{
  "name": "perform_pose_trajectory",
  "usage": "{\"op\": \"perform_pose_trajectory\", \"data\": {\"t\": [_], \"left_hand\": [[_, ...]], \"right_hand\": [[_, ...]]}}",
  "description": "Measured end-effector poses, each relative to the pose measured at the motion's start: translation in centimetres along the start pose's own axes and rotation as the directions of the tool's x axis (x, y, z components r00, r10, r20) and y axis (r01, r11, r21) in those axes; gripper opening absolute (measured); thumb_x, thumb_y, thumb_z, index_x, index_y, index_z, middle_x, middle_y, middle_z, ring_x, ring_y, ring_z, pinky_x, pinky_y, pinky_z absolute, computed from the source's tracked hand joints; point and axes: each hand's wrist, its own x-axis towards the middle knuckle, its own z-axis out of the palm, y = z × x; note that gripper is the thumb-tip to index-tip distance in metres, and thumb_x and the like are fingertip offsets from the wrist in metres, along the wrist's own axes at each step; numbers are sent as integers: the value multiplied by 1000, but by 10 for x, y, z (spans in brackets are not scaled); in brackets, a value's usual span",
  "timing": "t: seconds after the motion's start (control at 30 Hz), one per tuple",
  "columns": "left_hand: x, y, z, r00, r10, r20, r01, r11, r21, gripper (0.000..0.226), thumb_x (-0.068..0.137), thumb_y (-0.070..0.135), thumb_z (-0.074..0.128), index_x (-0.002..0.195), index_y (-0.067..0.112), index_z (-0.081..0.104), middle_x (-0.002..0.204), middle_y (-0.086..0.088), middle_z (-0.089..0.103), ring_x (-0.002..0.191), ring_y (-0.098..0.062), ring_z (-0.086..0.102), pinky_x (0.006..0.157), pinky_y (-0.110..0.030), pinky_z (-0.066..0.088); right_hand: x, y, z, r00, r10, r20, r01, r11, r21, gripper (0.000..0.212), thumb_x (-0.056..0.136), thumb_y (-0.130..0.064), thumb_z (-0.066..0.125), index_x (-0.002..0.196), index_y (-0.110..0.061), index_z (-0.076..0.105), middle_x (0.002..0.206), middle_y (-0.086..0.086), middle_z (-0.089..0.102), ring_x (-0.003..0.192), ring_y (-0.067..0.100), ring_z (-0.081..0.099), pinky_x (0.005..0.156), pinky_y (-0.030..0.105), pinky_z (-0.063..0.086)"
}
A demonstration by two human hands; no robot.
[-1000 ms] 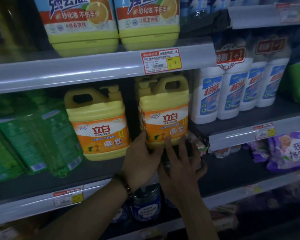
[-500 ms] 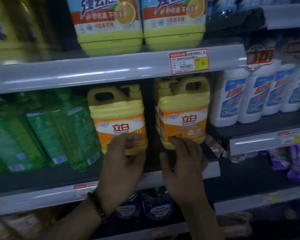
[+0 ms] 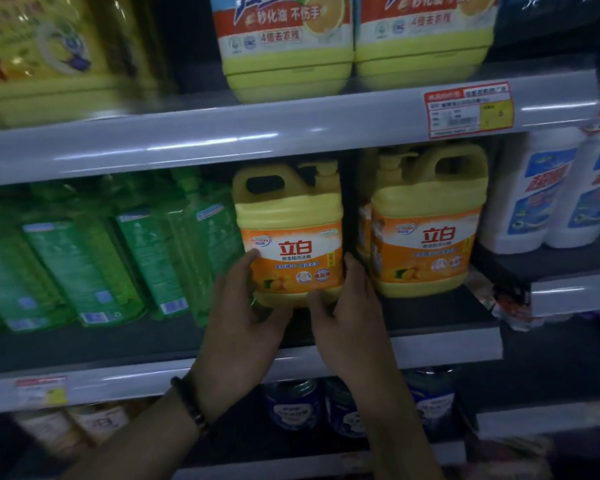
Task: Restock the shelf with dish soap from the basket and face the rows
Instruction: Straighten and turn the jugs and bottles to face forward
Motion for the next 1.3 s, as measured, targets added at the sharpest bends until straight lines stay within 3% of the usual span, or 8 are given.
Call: {"op": "perform_pose_trajectory", "data": {"t": [0.37,0.53,0.67,0.83,0.9,1.0,1.13,1.3], "left_hand": [[-7,-5,1,999,-7,36,6,999,47,81,83,23,77,153,40,41,141,16,44,132,5,51,114,-39,48],[-7,-2,4,979,-5,203,18,998,-64,83,85,7,69,156,33,37,143,16,59,132,-8,61,108,-46,54],[3,3,7,984,-8,179,32,991,-131,83,87,-6,68,145,45,39,121,30,66,122,-2,66,92,-22,57],[8,6,8,975,-99,201,128,983,-135,86,93,-23,51,148,42,38,121,42,58,107,21,62,85,-9,54],[8,7,8,972,-123,202,155,977,-149,82,92,-23,53,148,35,43,122,36,60,101,22,64,81,-10,55],[11,10,6,974,-136,183,164,975,-152,76,88,-20,60,132,42,55,111,31,71,103,11,69,79,-16,58],[17,13,1,968,-130,216,174,965,-196,54,93,6,73,140,29,59,131,12,71,124,-6,66,99,-29,57],[20,13,7,969,-130,212,177,959,-220,52,86,29,84,131,22,59,123,5,75,116,-11,71,94,-28,58]], "right_hand": [[13,-11,6,996,87,17,-89,966,242,96,74,-54,74,159,-34,34,145,-10,59,130,12,62,107,48,56],[4,-13,-1,998,65,17,-67,989,131,101,79,-57,66,166,-29,23,158,1,40,148,24,40,117,53,45],[-7,-8,-8,998,-4,58,-3,993,115,74,96,-22,70,159,-37,36,149,-7,35,142,14,40,116,39,42],[-1,0,-16,992,17,123,-42,979,201,71,103,-8,62,165,-27,32,133,-49,36,116,-37,38,97,-2,37],[0,2,-17,993,12,116,-35,980,197,72,105,-9,60,167,-29,30,149,-37,40,134,-19,43,115,15,40],[-3,3,-19,996,-53,76,42,989,142,63,99,-9,55,155,-37,50,140,-5,57,126,8,59,111,38,52],[-8,4,-25,987,-155,36,149,981,128,57,93,1,54,133,-37,68,121,-6,65,112,7,65,98,33,56],[-16,3,-30,963,-265,50,261,963,69,44,92,10,60,117,-21,80,110,-15,65,105,2,64,88,9,46]]}}
